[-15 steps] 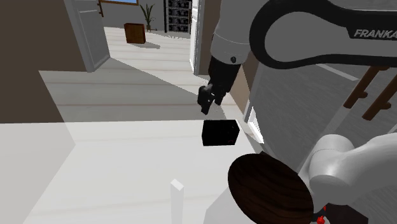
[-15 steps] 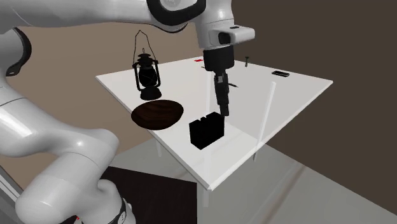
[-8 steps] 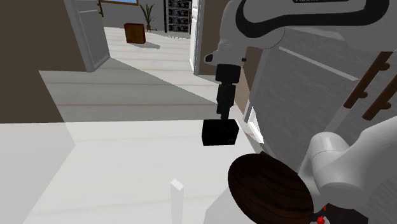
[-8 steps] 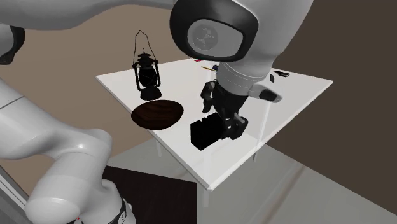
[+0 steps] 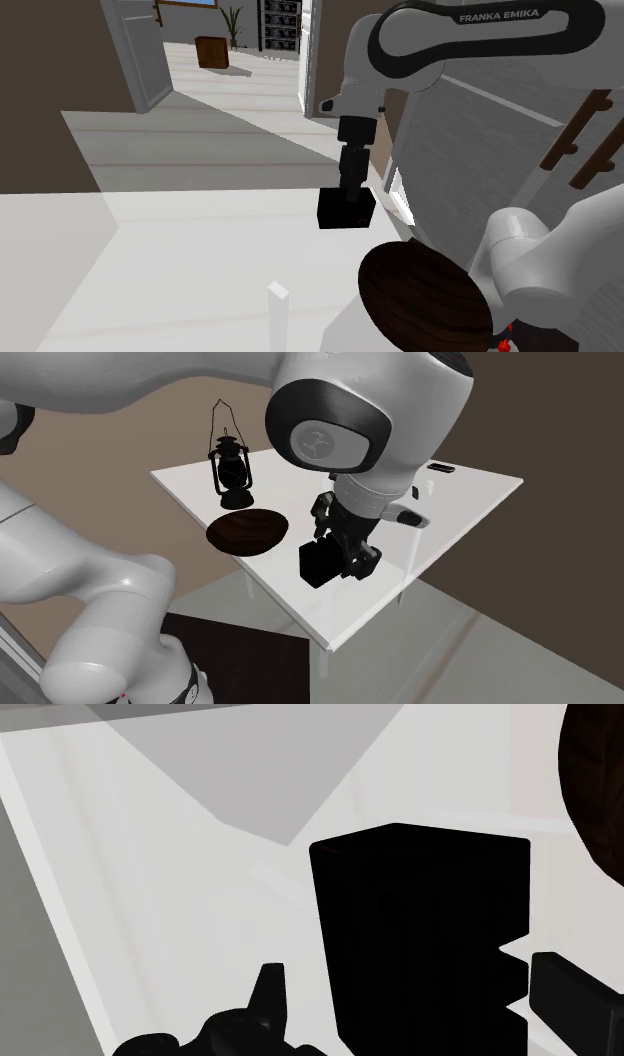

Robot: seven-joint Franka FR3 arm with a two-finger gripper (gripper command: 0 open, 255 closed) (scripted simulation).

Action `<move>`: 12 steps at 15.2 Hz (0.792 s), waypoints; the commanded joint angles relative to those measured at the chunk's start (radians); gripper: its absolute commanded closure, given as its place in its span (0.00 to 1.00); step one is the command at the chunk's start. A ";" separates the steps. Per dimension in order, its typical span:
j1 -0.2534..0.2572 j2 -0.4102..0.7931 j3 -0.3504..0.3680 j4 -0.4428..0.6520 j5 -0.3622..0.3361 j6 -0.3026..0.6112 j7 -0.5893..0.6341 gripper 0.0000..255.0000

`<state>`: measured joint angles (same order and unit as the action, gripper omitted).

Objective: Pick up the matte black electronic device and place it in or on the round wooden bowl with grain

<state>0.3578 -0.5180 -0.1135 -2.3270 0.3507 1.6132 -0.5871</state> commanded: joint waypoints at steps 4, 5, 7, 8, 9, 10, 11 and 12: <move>0.000 0.001 0.000 -0.001 0.000 0.002 0.000 0.00; 0.000 0.001 0.001 -0.001 0.000 0.002 0.000 1.00; 0.001 0.002 0.001 0.001 0.001 0.001 0.001 1.00; 0.001 0.003 0.002 0.001 0.002 0.002 0.002 1.00; 0.002 0.004 0.002 0.005 0.002 0.000 0.003 1.00; 0.001 0.000 0.002 0.002 0.001 -0.001 0.003 1.00; 0.001 -0.002 0.002 0.001 0.001 -0.002 0.004 1.00; 0.002 -0.003 0.004 0.002 0.002 -0.004 0.006 1.00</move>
<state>0.3600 -0.5292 -0.1104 -2.3184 0.3576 1.6046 -0.5819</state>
